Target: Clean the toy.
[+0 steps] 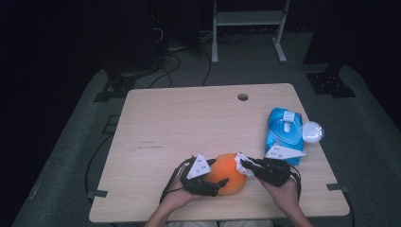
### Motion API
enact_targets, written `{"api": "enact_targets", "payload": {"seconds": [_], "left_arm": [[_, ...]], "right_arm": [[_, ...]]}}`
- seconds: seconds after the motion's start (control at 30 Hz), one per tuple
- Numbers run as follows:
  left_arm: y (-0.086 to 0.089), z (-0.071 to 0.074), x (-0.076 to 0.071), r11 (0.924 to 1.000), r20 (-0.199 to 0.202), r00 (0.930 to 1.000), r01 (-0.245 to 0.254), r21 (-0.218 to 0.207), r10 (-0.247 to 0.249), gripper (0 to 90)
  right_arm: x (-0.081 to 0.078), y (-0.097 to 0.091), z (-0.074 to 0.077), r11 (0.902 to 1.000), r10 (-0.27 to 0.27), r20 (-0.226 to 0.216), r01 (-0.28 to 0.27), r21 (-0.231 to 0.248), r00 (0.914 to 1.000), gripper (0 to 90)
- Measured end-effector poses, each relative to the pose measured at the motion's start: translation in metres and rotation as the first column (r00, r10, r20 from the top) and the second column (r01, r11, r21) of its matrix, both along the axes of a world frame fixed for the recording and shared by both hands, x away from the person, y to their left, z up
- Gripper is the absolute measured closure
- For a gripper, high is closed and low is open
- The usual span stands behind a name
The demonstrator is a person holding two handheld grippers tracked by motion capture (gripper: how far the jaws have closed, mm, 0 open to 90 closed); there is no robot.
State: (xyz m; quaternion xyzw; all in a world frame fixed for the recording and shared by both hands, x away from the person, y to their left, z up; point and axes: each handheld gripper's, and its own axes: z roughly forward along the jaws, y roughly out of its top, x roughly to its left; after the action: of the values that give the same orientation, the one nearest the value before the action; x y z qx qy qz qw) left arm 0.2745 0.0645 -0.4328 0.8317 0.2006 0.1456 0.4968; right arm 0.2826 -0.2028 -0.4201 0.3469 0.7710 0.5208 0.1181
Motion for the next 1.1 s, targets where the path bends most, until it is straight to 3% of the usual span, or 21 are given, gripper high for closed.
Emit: {"api": "enact_targets", "payload": {"seconds": [0.1,0.23,0.37,0.4,0.43,0.47,0.57,0.63,0.67,0.77,0.83,0.9,0.93,0.97,1.0,1.1], "left_arm": [[0.0,0.001,-0.003,0.9999,0.011,0.9999,0.01,0.011,-0.01,23.1],[0.01,0.007,0.006,0.9988,-0.037,0.9992,-0.017,-0.047,0.015,15.2],[0.013,-0.002,0.015,0.9969,-0.153,0.9878,-0.037,-0.07,0.026,11.2],[0.011,-0.005,0.015,0.998,-0.15,0.9884,-0.033,-0.054,0.024,13.8],[0.009,-0.004,0.012,0.999,-0.106,0.9941,-0.025,-0.038,0.021,19.8],[0.009,-0.003,0.01,0.9992,-0.091,0.9956,-0.026,-0.031,0.023,24.5],[0.001,0.003,0.001,0.9999,-0.008,0.9999,-0.007,0.007,0.007,29.5],[0.001,0.005,-0.002,0.9999,-0.003,1.0,0.009,0.011,-0.008,29.1],[0.002,0.005,-0.002,0.9999,-0.008,0.9998,0.016,0.0,-0.016,28.3],[0.008,0.006,0.005,0.9979,-0.064,0.9979,0.01,-0.065,-0.014,19.6],[0.01,0.003,0.011,0.9972,-0.115,0.9933,-0.019,-0.073,0.011,11.0],[0.011,-0.005,0.016,0.9948,-0.181,0.9835,-0.026,-0.098,0.008,9.4],[0.011,-0.008,0.017,0.9948,-0.194,0.981,-0.03,-0.097,0.01,11.2],[0.011,-0.008,0.016,0.9952,-0.185,0.9827,-0.027,-0.094,0.009,15.8],[0.01,-0.006,0.014,0.9966,-0.136,0.9906,-0.026,-0.078,0.015,21.0],[0.005,0.004,0.005,0.9986,-0.022,0.9995,-0.025,-0.048,0.024,30.2]], "right_arm": [[-0.009,0.013,0.008,0.9982,0.059,0.056,-0.058,-0.012,0.9967,80.6],[-0.004,0.009,0.002,0.9985,0.046,0.035,-0.044,-0.033,0.9984,80.7],[-0.003,0.002,0.0,0.999,0.039,0.022,-0.039,-0.021,0.999,80.7],[-0.004,0.004,0.001,0.9989,0.045,0.027,-0.044,-0.017,0.9986,80.7],[-0.006,0.007,0.004,0.9982,0.06,0.035,-0.06,-0.003,0.9976,80.6],[-0.01,0.013,0.007,0.9969,0.079,0.053,-0.079,-0.006,0.9954,80.6],[-0.016,0.024,0.012,0.9917,0.128,0.083,-0.128,-0.001,0.9883,80.7],[-0.016,0.026,0.013,0.9928,0.114,0.096,-0.11,-0.048,0.9888,80.7],[-0.014,0.023,0.012,0.9941,0.103,0.087,-0.1,-0.04,0.9908,80.7],[-0.009,0.011,0.008,0.9969,0.075,0.065,-0.073,-0.029,0.995,80.7],[-0.008,0.007,0.006,0.9978,0.062,0.057,-0.06,-0.027,0.9964,80.7],[-0.008,0.007,0.006,0.9975,0.066,0.057,-0.065,-0.027,0.9962,80.7],[-0.008,0.008,0.006,0.9974,0.068,0.057,-0.066,-0.027,0.996,80.7],[-0.009,0.01,0.007,0.9973,0.071,0.059,-0.069,-0.025,0.9958,80.7],[-0.01,0.012,0.008,0.9969,0.076,0.061,-0.074,-0.024,0.9952,80.6],[-0.017,0.025,0.016,0.992,0.126,0.09,-0.126,-0.008,0.9879,80.6]]}}
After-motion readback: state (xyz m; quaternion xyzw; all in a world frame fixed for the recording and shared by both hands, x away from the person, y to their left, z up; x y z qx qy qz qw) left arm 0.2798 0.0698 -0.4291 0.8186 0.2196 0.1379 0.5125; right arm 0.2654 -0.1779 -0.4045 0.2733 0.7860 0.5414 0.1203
